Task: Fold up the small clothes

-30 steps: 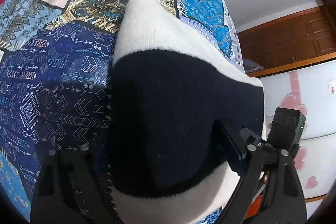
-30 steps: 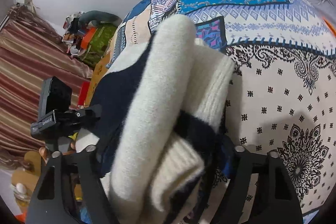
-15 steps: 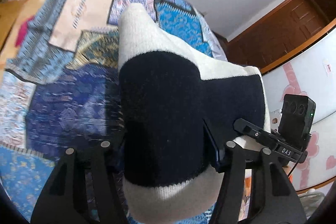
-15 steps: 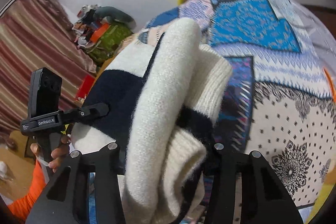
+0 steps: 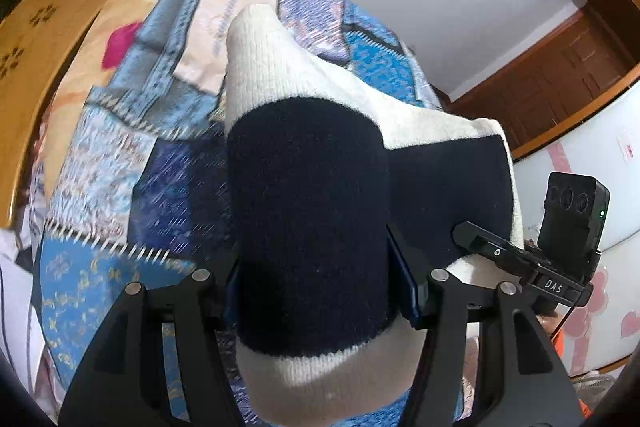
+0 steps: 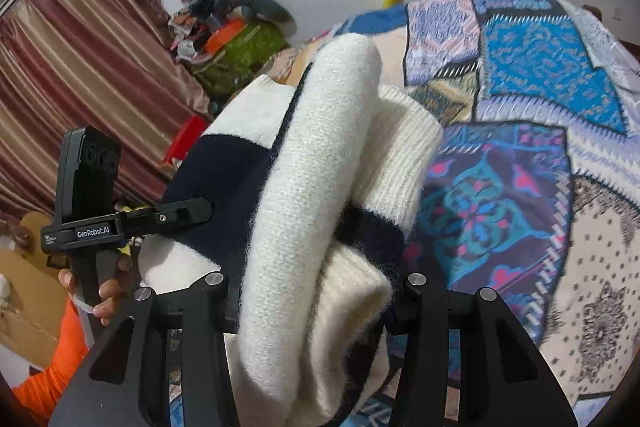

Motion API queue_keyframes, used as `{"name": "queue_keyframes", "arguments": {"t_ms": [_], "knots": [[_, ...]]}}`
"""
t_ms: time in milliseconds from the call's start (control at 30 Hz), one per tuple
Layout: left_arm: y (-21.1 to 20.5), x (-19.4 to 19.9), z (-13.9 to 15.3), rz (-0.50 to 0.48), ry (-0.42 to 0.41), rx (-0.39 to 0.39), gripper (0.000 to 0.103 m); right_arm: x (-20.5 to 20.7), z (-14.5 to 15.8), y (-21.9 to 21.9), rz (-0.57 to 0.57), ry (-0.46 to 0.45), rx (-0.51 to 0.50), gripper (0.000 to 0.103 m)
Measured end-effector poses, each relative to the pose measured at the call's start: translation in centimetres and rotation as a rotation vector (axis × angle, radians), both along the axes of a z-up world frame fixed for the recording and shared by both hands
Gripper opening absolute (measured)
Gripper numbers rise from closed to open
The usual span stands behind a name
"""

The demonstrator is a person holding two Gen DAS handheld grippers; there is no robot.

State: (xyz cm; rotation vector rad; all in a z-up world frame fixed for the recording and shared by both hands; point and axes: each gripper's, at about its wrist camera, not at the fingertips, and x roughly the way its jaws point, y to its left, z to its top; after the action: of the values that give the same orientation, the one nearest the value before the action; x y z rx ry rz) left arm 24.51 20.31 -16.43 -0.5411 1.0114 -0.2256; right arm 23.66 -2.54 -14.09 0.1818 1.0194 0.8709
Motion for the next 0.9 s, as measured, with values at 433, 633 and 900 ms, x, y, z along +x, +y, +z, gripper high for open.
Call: {"name": "queue_keyframes", "arguments": {"t_ms": [433,633,900], "knots": [[1.4,-0.8,-6.7,0.04,0.113,-0.049,0.064,1.2,-5.3,0.7,0.002,0.123,-0.059,0.047],[2.2,-2.6,-4.0,0.102,0.061,0.097,0.064,-0.5,-2.5,-1.1,-0.044,0.037,-0.082,0.049],[0.0,-7.0,3.9,0.123,-0.151,0.323,0.064,-4.8,4.3,-2.5,-0.082,-0.202,-0.067,0.049]]}}
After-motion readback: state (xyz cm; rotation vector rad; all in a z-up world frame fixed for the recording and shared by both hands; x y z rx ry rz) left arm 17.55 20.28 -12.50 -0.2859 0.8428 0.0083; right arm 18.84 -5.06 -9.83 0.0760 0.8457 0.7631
